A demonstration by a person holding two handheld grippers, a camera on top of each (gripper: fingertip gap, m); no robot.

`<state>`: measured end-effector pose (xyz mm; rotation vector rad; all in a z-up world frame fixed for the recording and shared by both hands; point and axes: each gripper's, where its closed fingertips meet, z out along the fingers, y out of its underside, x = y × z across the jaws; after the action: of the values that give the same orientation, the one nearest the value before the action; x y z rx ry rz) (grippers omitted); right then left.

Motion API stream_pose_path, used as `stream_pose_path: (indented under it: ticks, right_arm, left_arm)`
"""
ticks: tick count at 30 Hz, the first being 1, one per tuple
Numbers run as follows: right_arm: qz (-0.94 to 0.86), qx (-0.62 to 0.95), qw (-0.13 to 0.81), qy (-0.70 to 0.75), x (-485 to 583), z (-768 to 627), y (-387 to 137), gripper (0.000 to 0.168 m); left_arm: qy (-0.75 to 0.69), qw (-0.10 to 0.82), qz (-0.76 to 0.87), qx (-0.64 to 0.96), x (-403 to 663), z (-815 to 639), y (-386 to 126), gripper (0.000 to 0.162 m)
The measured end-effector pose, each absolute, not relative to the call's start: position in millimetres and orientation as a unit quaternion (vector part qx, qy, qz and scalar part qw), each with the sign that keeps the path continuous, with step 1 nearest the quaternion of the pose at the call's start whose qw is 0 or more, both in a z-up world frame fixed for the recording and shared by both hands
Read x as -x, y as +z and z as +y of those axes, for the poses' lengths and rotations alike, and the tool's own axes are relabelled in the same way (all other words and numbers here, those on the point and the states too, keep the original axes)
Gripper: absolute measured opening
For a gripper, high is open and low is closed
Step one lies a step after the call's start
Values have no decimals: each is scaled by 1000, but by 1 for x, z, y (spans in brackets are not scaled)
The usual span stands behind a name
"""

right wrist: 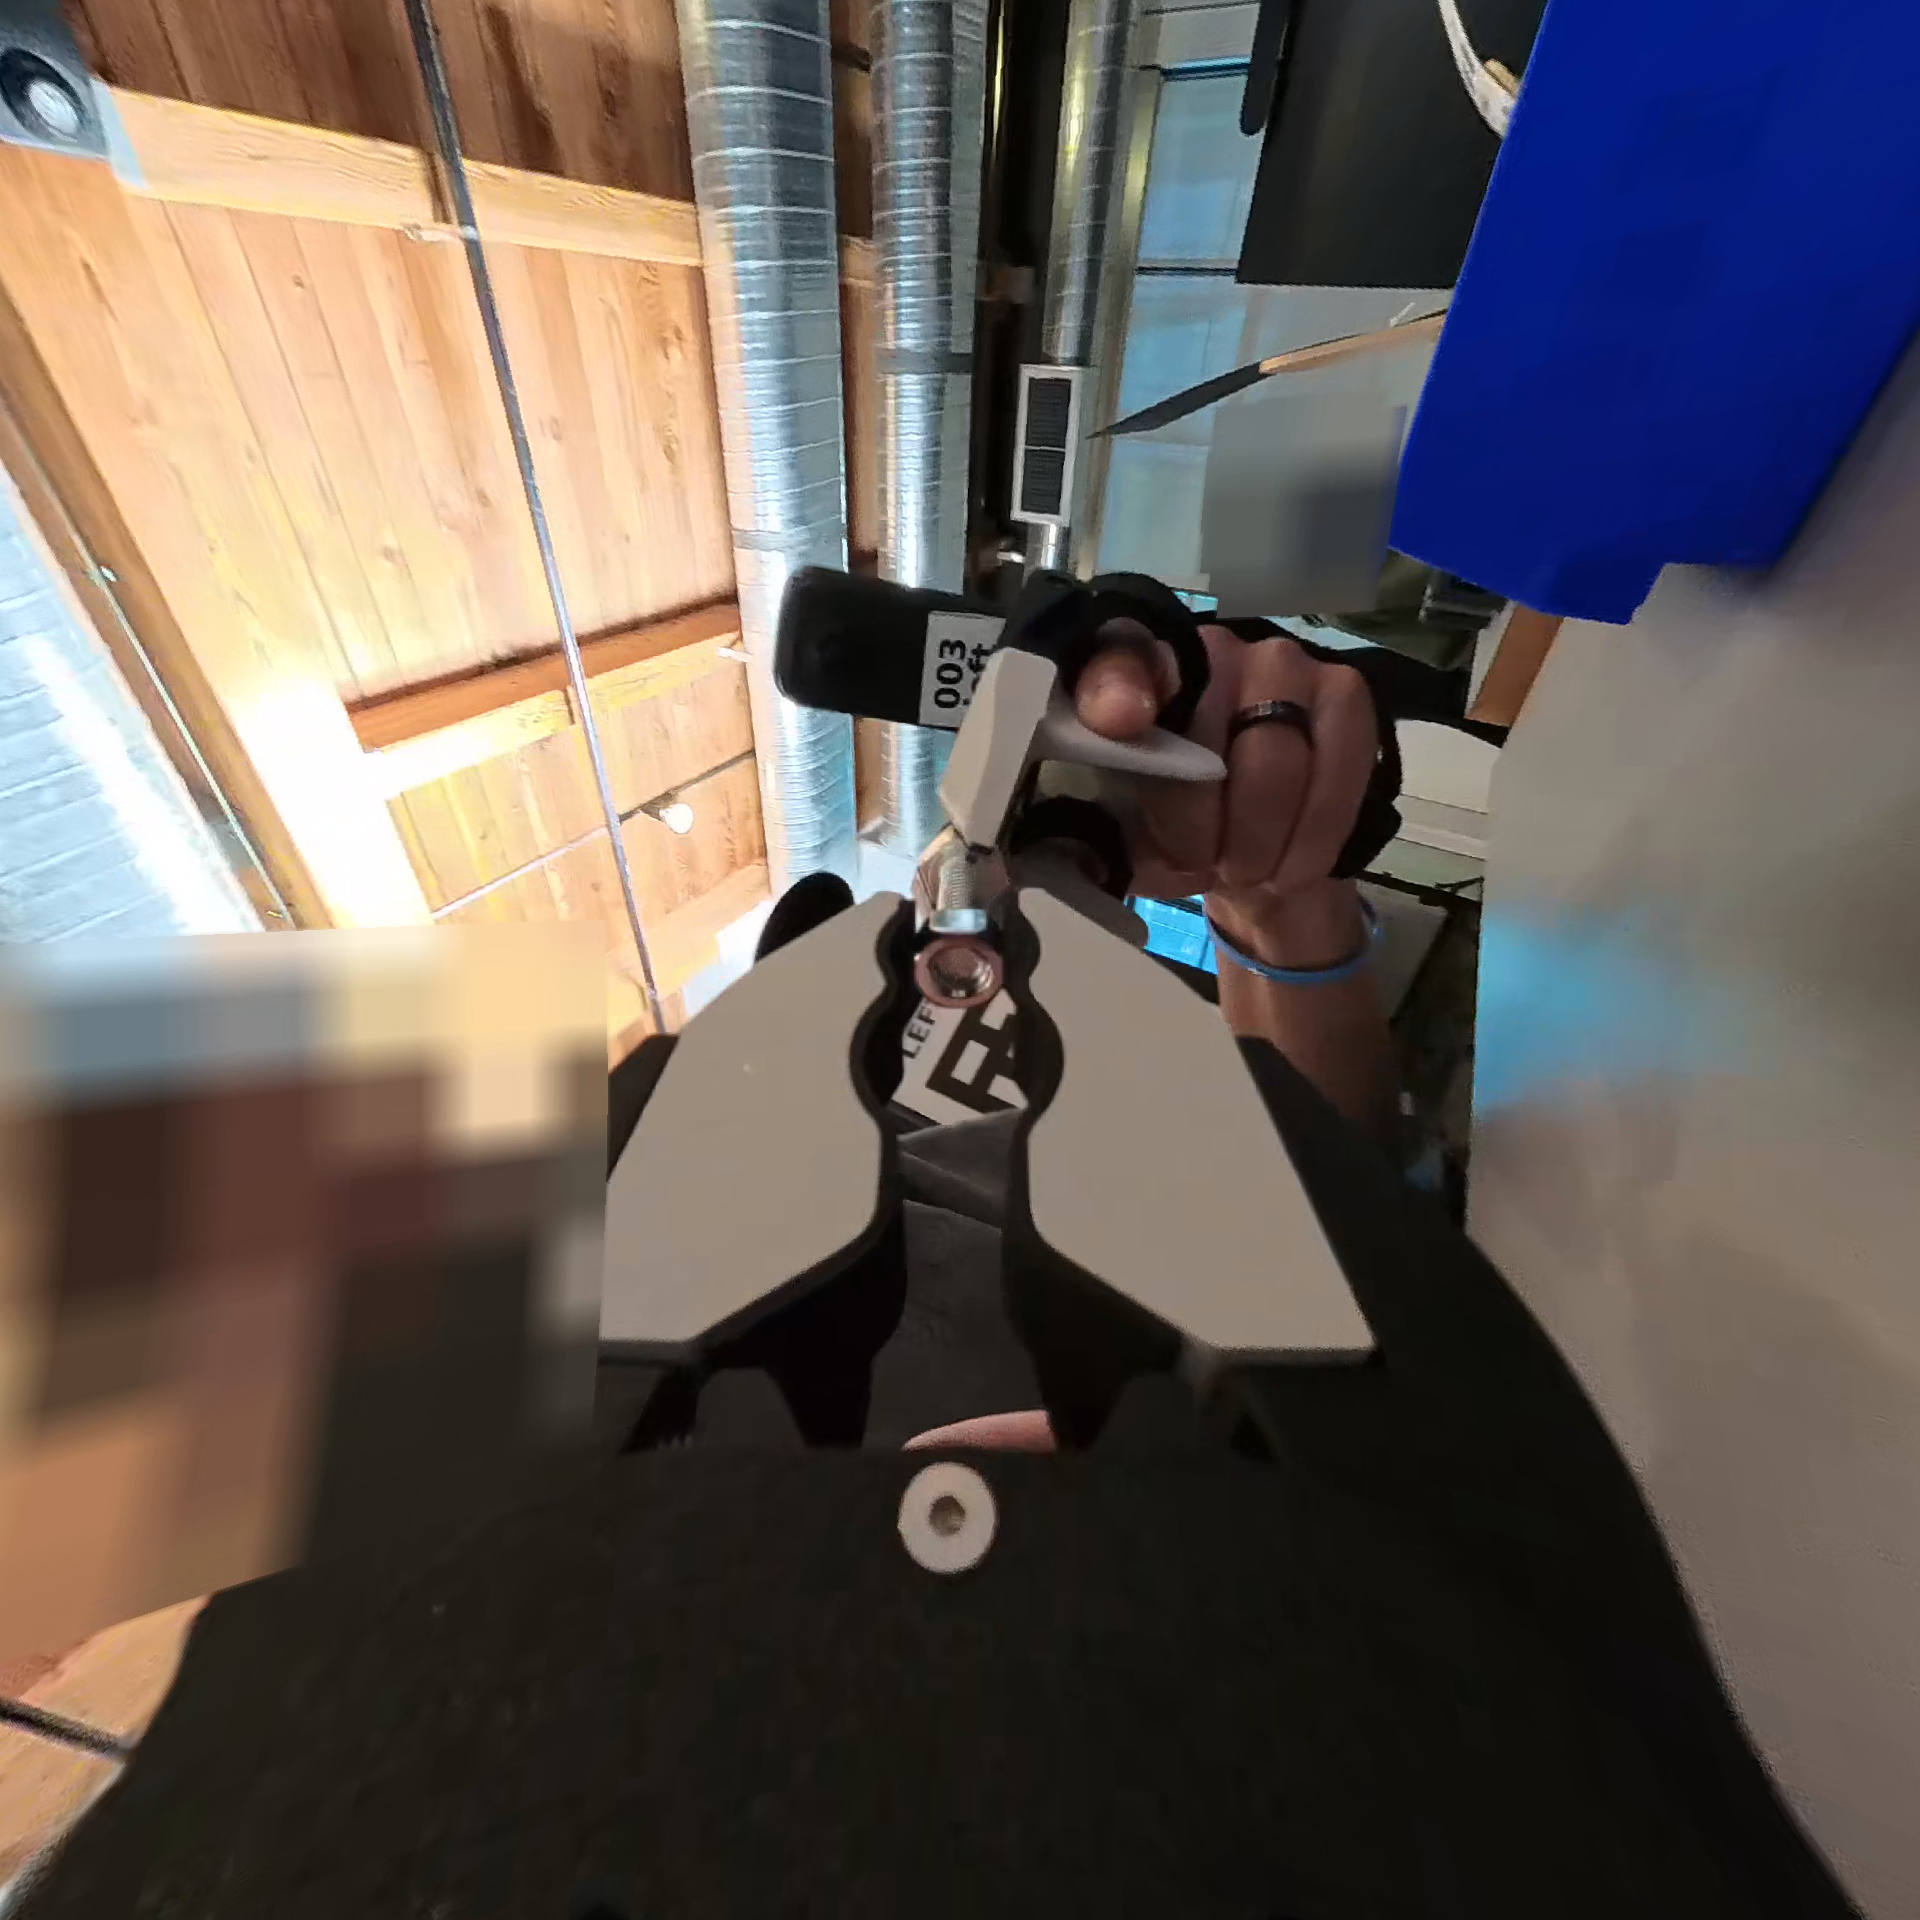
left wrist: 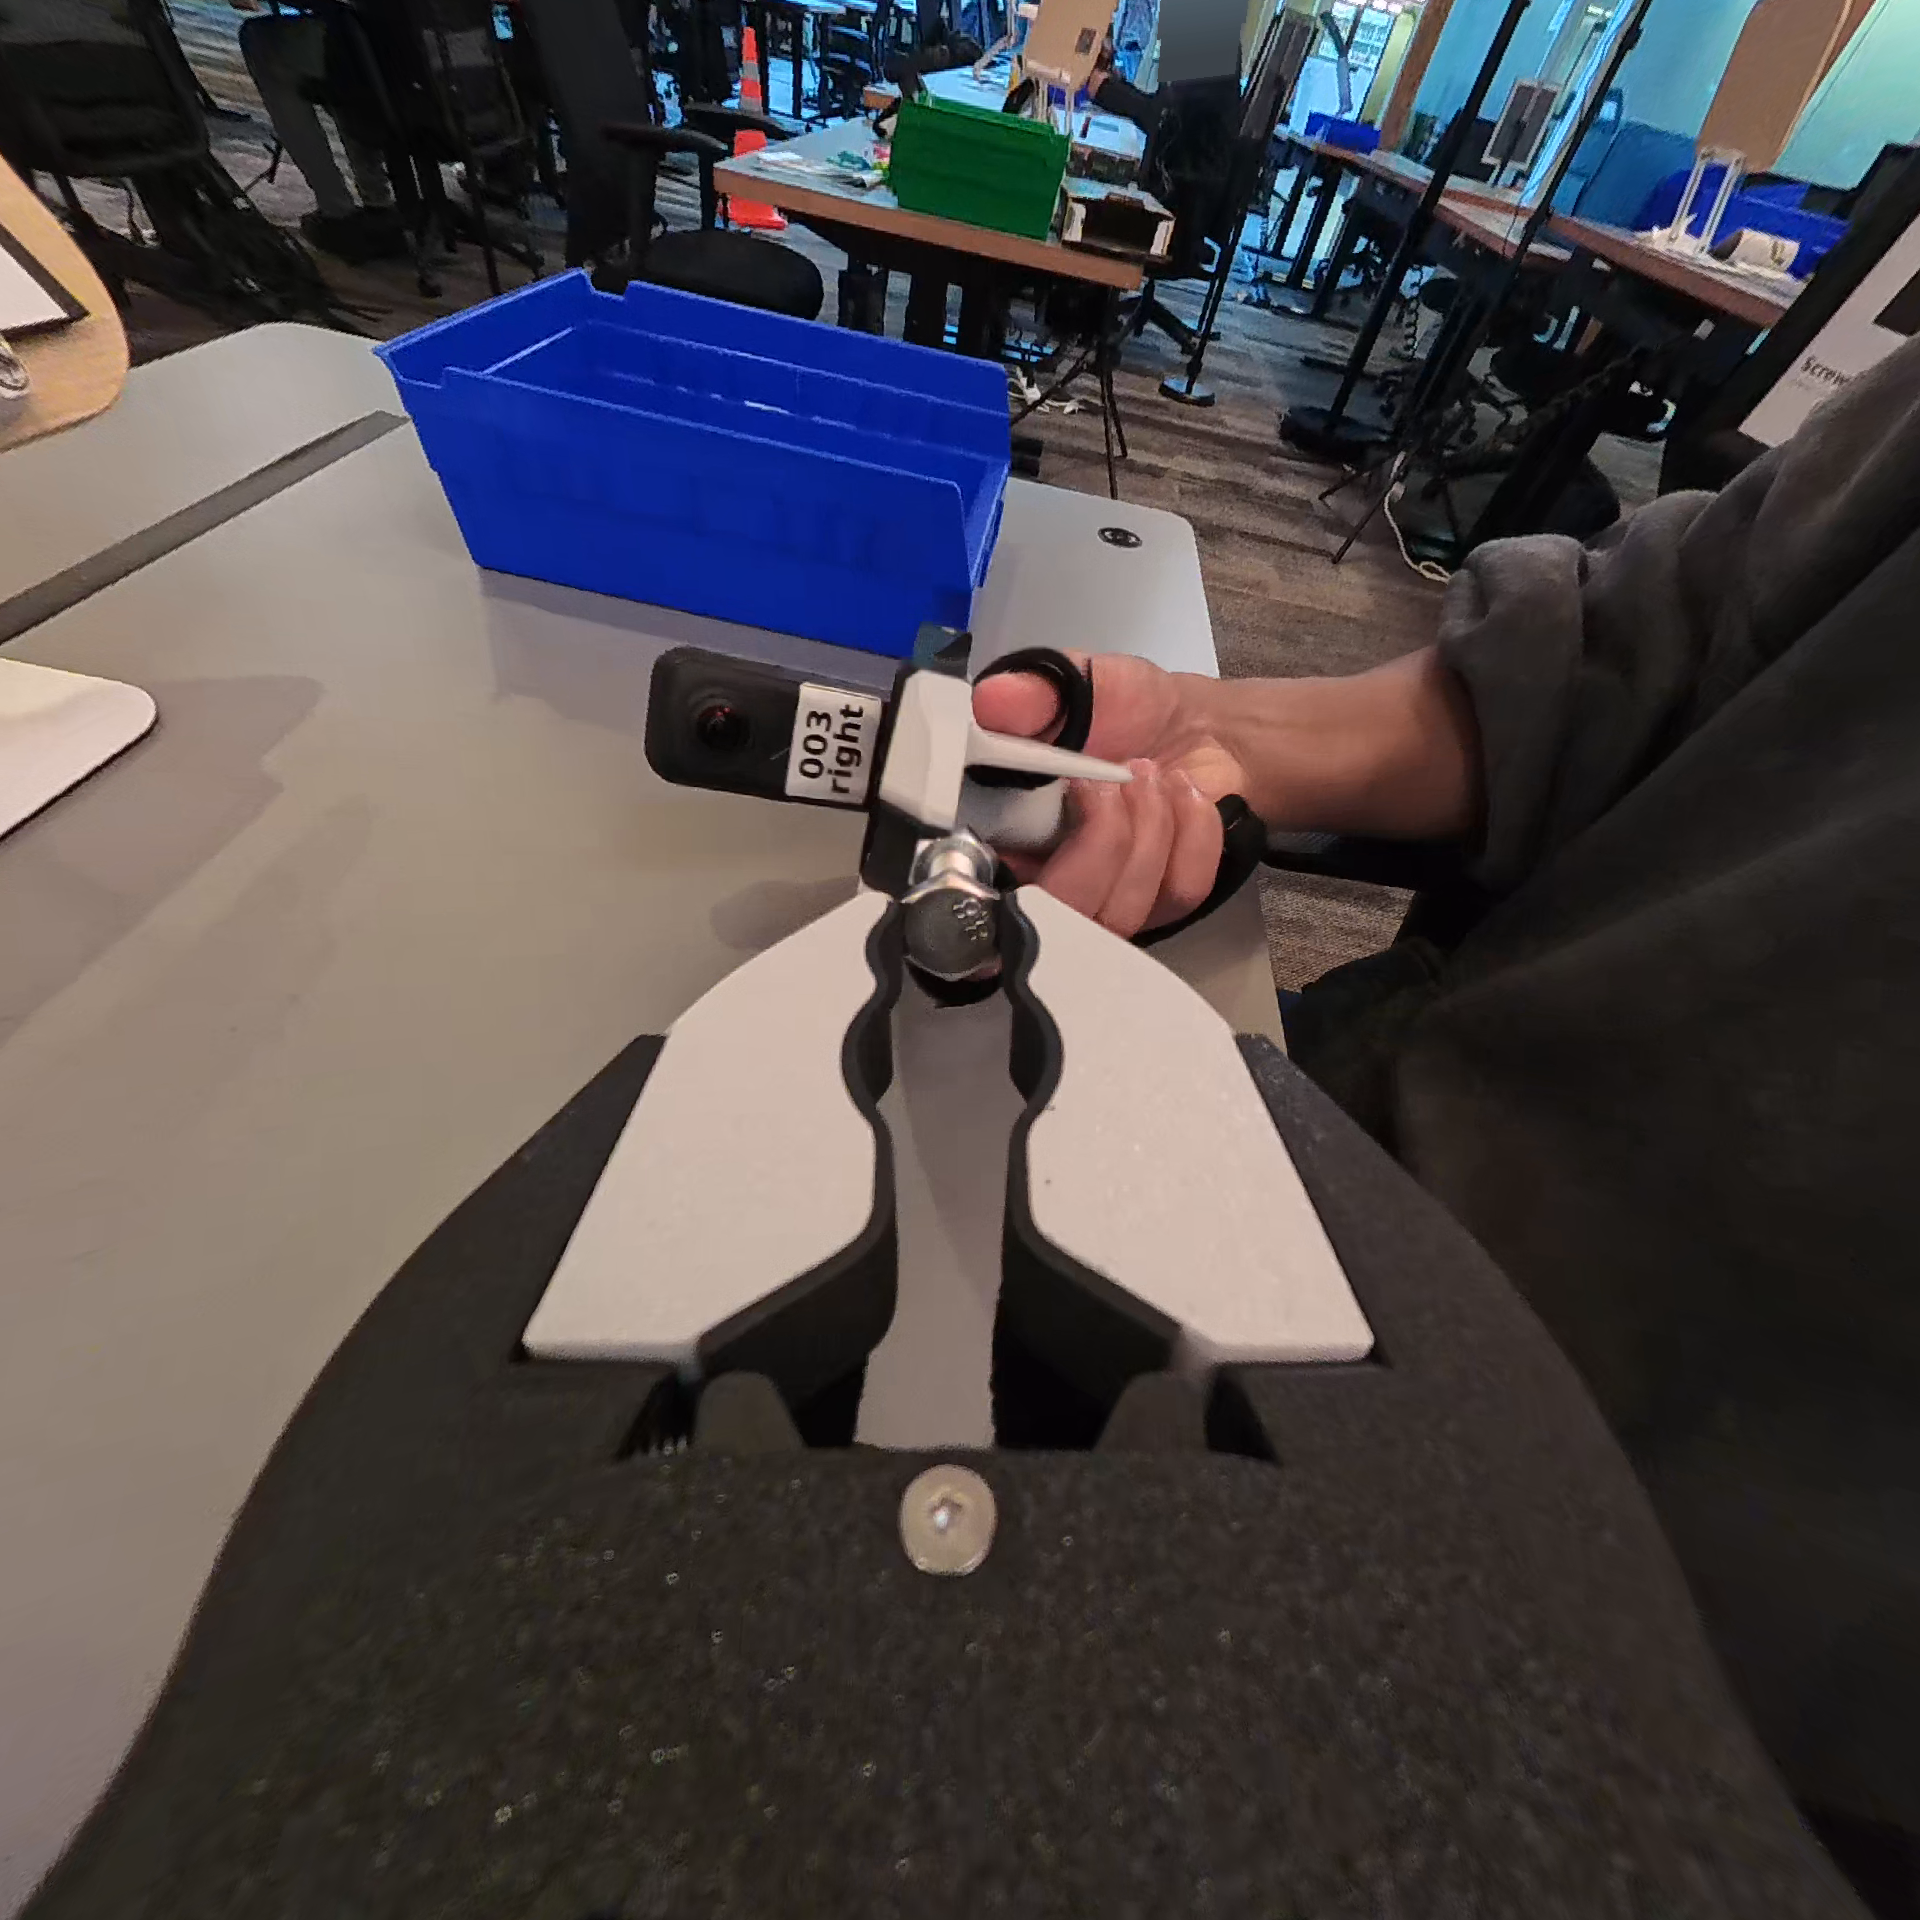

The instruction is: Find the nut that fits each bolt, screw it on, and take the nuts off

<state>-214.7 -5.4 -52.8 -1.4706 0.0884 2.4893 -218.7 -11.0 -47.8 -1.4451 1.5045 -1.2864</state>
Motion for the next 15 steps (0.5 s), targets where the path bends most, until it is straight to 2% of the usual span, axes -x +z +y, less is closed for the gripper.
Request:
stream_pose_path:
  ticks: [6, 12, 15]
  right_arm:
    - [-8, 533, 163, 830, 212, -7, -51, 15]
    - [-153, 603, 378, 685, 209, -7, -41, 15]
    - [-262, 636, 487, 538, 212, -10, -47, 15]
  left_arm:
    - [-500, 337, 572, 555, 216, -12, -46, 17]
    - [-571, 314, 521, 551, 214, -10, -36, 17]
    - [-613, 299, 488, 545, 211, -9, -31, 17]
